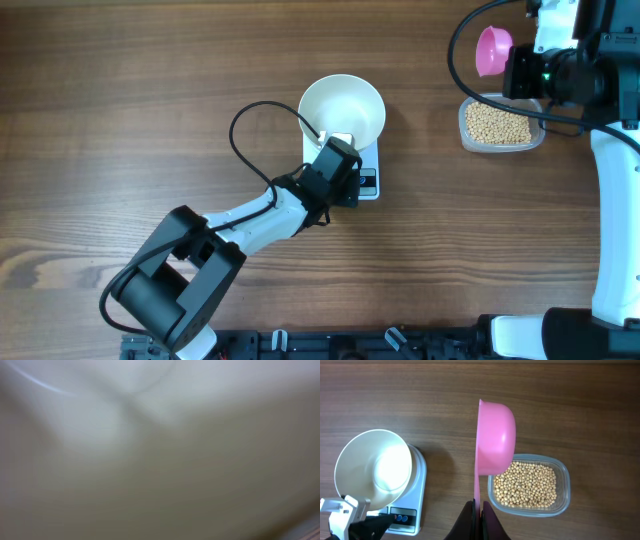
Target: Scoop item into bowl and weigh 150g on scale
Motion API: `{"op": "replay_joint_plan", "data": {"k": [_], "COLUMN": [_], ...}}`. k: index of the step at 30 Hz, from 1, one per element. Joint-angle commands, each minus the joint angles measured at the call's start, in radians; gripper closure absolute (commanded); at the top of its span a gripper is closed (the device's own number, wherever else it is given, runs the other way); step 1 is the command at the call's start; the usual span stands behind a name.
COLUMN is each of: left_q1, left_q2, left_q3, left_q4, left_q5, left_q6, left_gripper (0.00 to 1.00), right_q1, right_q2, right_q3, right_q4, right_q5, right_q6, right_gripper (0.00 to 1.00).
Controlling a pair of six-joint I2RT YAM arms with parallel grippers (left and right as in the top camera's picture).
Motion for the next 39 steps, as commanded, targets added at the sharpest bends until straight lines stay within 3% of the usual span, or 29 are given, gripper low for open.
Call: {"op": "replay_joint_plan", "data": {"k": [1, 12, 20, 24, 26, 28, 29, 30, 35, 39], "left_q1": [-0.003, -0.003, 0.026, 0.139, 0.268, 0.348, 0.385, 0.397, 0.417, 0.417], "left_q2": [0.034, 0.014, -0.509, -0.709, -0.774, -0.781, -0.777, -0.775, -0.760, -0.760], "left_q3": [-0.006, -0.006, -0.006, -0.006, -0.006, -0.006, -0.006, -0.006, -0.006, -0.006], "left_q4": [-0.032, -0.041, -0.143, -0.287, -0.391, -0.447, -0.477, -0.489, -0.541, -0.541], "left_q5": [-0.034, -0.006, 0.028, -0.116, -0.159, -0.159, -0.159, -0.159, -0.159, -0.159], "left_q6": [0.014, 0.015, 0.016, 0.016, 0.016, 0.016, 0.015, 0.016, 0.016, 0.016], "left_gripper": [0.96, 0.96, 0.96, 0.96, 0.63, 0.59, 0.33, 0.00, 0.00, 0.00], "right_q1": [-0.004, -0.004, -0.005, -0.004, -0.004, -0.005, -0.005, -0.005, -0.005, -0.005], "right_q2": [0.000, 0.000, 0.000, 0.000, 0.000, 0.000, 0.000, 0.000, 0.000, 0.006], "right_q3": [-0.002, -0.002, -0.002, -0.002, -0.002, -0.002, -0.002, -0.002, -0.002, -0.002], "right_q4": [-0.002, -0.008, -0.050, -0.134, -0.179, -0.189, -0.188, -0.188, -0.164, -0.093], "right_q5": [0.017, 0.017, -0.097, -0.227, -0.305, -0.304, -0.297, -0.282, -0.086, -0.083], "right_q6": [-0.017, -0.001, 0.010, -0.090, -0.151, -0.151, -0.151, -0.151, -0.233, -0.282], "right_gripper": [0.96, 0.96, 0.96, 0.96, 0.96, 0.96, 0.96, 0.96, 0.96, 0.96]}}
